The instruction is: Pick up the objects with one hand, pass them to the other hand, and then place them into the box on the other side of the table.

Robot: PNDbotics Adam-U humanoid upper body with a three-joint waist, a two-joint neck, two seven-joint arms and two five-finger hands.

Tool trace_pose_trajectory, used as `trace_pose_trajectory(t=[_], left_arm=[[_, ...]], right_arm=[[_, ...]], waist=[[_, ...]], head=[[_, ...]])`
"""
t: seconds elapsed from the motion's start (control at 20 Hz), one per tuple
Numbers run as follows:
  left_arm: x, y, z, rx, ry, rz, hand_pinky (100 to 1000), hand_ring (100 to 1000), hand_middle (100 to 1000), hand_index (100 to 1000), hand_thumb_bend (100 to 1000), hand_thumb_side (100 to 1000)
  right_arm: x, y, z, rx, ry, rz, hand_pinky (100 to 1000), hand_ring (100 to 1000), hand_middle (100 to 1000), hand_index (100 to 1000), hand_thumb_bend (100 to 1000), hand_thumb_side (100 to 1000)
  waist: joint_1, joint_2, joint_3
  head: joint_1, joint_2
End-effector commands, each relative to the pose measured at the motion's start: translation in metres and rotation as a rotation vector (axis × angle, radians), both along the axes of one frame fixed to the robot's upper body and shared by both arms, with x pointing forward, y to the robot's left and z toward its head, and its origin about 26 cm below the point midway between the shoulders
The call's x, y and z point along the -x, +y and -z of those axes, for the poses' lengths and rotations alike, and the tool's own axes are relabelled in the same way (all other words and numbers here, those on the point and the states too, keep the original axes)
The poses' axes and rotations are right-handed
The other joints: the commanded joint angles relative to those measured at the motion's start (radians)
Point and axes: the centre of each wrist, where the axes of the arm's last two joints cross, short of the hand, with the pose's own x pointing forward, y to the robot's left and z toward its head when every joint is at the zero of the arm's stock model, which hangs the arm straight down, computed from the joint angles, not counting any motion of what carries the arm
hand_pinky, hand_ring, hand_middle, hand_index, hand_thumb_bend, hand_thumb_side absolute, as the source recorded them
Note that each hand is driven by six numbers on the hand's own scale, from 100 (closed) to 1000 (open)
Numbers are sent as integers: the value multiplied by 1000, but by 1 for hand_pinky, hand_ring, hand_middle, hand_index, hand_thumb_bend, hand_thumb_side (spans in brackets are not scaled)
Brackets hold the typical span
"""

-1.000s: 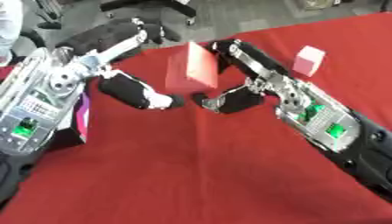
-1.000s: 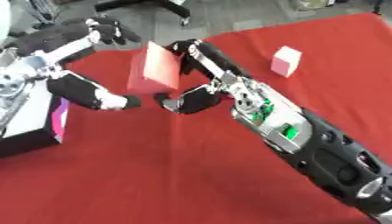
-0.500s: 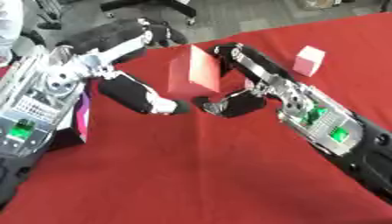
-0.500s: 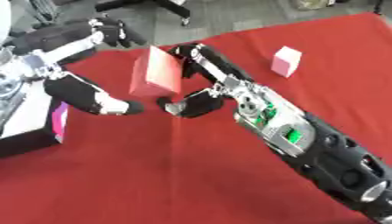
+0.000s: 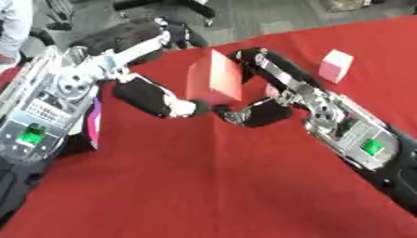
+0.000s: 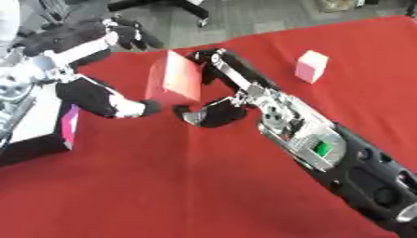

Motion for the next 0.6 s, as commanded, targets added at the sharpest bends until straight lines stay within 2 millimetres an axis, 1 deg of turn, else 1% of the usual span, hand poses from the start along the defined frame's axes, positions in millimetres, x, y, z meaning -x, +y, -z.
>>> trace_pose_trajectory(t=[0.05,0.35,0.6], left_arm=[[1,-1,-6,21,-9,1,821,814,774,858,421,461],[2,-4,-4,36,10,17,821,811,766,850,413,457],[2,-7,-3,35,25,32,821,813,775,856,431,442]], right_arm=[[2,-2,-8,12,-34,-11,668,606,468,575,225,100],[3,-2,-8,19,-33,-23,669,606,468,575,221,100],[3,-1,-8,22,-34,-32,670,606,468,575,222,100]], waist=[[2,-9,0],[0,-10,0],[1,-10,-1]], head=[[7,-1],[8,-1],[6,-1]])
